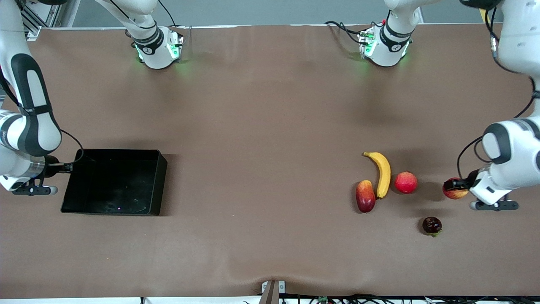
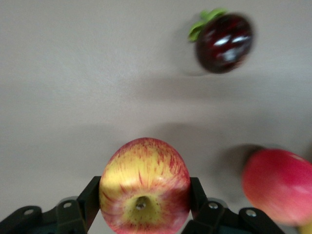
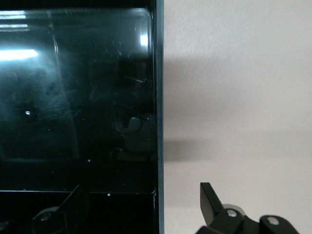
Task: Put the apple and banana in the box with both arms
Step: 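Carry the apple with the left gripper while the right gripper rises, then lower the apple into the black tray while the right gripper hovers, then open the left gripper to release the apple while the right gripper withdraws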
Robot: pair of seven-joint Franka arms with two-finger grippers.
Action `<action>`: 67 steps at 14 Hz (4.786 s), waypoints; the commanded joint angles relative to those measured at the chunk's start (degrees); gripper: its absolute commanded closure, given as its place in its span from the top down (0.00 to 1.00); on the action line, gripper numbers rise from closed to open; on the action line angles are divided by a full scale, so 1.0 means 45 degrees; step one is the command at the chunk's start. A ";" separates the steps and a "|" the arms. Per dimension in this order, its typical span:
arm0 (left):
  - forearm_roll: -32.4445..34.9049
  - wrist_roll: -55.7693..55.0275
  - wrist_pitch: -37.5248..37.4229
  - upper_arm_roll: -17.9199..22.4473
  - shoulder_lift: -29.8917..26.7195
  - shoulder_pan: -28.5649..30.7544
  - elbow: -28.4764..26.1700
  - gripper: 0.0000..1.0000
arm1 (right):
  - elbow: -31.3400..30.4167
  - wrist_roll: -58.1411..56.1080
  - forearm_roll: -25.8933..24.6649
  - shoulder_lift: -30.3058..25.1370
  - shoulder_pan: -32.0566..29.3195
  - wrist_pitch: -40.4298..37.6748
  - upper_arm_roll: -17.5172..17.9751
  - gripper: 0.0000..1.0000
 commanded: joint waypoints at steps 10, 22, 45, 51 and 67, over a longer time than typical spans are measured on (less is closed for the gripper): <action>-0.0116 -0.1408 -0.4947 -0.1506 -0.4468 -0.0017 -0.0059 0.00 | -0.0744 -0.0110 -0.0103 -0.0043 -0.0270 0.0736 0.0345 0.00; -0.0292 -0.5389 -0.5300 -0.3967 -0.4508 -0.0017 -0.0507 0.00 | 0.0175 0.1369 0.1342 -0.3519 0.2927 -0.2644 0.1536 0.00; -0.0722 -1.3008 -0.3841 -0.7719 -0.3533 -0.0893 -0.1443 0.00 | 0.0136 1.1782 0.3530 -0.0183 1.2561 0.1492 0.1478 0.00; -0.0527 -1.3577 -0.0168 -0.7700 -0.3005 -0.1266 -0.4020 0.00 | 0.0155 1.2644 0.3490 -0.0024 1.2719 0.1515 0.1439 1.00; 0.3907 -1.7133 0.1810 -0.7602 0.0844 -0.2556 -0.4317 0.66 | 0.0839 1.1906 0.3394 -0.0589 1.2154 0.1359 0.1380 1.00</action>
